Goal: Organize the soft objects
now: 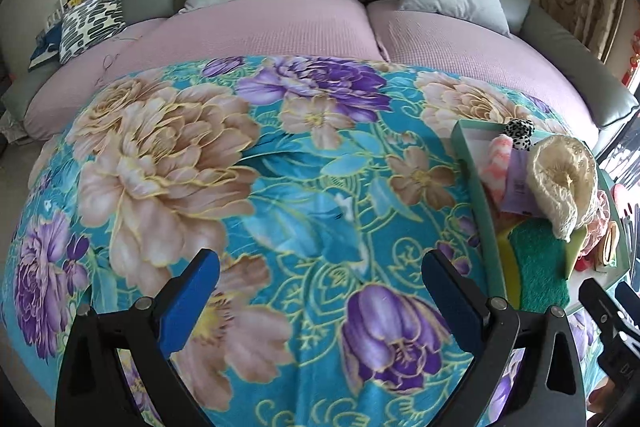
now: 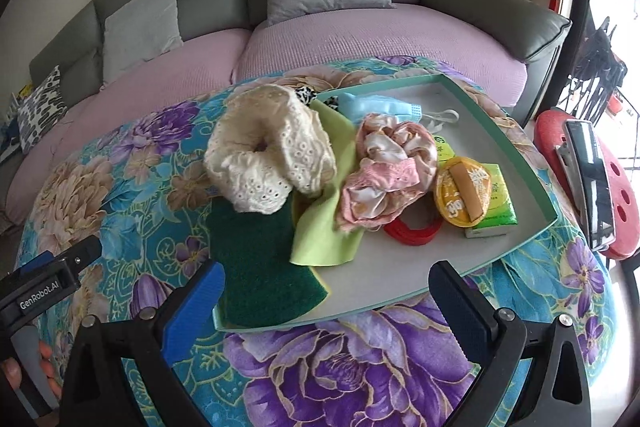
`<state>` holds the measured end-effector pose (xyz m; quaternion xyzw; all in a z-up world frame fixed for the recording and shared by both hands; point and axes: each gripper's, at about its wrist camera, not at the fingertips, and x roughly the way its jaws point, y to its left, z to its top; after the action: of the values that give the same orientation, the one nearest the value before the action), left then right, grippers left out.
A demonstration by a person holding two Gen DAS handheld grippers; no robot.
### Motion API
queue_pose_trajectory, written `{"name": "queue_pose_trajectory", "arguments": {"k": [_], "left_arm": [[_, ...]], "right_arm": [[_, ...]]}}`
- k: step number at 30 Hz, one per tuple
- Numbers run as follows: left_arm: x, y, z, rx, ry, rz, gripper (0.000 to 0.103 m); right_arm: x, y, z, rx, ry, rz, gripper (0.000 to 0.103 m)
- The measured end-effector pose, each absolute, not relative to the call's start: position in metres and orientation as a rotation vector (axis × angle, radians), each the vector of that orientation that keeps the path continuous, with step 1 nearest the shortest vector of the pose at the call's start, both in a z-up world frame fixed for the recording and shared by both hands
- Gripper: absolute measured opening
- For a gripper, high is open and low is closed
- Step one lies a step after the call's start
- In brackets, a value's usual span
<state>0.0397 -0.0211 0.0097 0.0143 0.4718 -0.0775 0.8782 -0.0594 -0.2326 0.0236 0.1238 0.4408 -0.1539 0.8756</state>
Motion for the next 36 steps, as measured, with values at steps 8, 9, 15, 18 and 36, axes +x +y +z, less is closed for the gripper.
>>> {"name": "queue_pose_trajectory", "arguments": {"k": [8,9,15,18,36], "left_arm": [[0.028,-0.002,0.005,0.020,1.003,-0.096,0.101],[0.027,0.000,0.005,0.022,1.006,-0.093,0.101],[0.014,0.004,-0.001,0.078,1.014,-0.057,0.101],[0.009,0.005,-0.004,0.077,1.026,-0.059,0.101],[0.006,-0.016,-0.018,0.187,1.080,-0.059,0.101]], "right_arm": [[-0.058,-0.213,0.017,0.222,0.952,-0.285,0.103],[-0.059,-0.212,0.016,0.220,0.955,-0.282,0.103],[-0.060,-0.205,0.016,0.206,0.963,-0.275,0.103],[-0.060,-0.204,0.015,0.203,0.966,-0.274,0.103],[-0.055,-0.205,0.004,0.199,0.981,-0.271,0.103]]}}
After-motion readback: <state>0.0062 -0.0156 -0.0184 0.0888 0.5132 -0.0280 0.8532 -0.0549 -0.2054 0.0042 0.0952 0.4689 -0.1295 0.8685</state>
